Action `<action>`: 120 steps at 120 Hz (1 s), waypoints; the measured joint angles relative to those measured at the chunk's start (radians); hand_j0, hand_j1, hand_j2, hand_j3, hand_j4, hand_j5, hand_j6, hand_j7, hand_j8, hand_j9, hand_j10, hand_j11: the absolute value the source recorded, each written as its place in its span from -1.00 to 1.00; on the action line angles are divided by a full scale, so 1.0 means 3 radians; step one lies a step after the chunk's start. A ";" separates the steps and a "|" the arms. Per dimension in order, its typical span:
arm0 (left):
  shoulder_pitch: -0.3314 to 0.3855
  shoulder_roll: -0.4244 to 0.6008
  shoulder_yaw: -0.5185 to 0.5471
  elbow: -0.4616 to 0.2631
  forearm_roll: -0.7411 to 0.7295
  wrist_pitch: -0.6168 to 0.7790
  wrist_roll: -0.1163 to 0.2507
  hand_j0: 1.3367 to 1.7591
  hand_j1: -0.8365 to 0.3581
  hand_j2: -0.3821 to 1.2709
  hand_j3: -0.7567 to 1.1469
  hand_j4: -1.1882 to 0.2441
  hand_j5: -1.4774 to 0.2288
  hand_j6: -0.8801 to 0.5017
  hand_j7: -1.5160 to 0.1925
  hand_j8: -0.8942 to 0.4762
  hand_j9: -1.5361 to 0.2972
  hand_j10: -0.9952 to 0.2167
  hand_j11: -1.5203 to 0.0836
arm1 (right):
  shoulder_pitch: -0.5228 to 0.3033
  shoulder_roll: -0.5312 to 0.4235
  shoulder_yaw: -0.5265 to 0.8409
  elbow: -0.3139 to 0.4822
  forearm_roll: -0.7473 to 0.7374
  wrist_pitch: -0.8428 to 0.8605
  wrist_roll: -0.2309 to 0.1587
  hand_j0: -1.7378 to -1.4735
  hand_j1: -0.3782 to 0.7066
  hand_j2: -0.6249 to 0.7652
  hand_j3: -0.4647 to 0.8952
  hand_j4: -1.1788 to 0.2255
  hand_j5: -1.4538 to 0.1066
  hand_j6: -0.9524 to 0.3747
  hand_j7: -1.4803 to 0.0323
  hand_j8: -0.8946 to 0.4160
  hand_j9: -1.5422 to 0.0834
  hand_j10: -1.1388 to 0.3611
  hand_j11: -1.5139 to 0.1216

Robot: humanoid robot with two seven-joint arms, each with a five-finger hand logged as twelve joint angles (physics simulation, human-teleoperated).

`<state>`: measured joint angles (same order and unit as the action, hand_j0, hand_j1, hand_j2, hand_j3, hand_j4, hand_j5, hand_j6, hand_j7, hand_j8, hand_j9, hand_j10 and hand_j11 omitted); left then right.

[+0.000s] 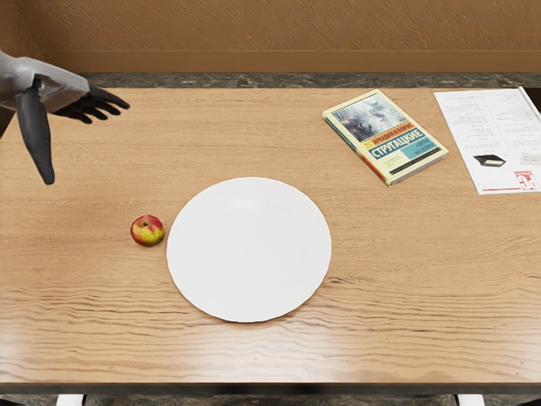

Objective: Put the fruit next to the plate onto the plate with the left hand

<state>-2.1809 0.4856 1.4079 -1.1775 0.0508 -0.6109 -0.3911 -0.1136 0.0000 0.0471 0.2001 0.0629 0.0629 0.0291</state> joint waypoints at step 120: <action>-0.0020 -0.1619 -0.0274 -0.1403 -0.1490 0.2743 0.1642 0.52 0.98 -0.54 -0.20 0.65 0.73 0.27 0.77 0.30 0.67 0.64 0.89 | -0.0005 0.0000 -0.0004 0.0002 0.0005 0.0000 -0.0003 -0.40 -0.91 -0.11 -0.32 0.66 0.84 0.41 0.93 0.34 0.87 0.50 0.83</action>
<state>-2.1869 0.0000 1.3256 -1.5984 -0.3963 0.2120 0.1015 -0.1151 0.0000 0.0460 0.2008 0.0645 0.0629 0.0282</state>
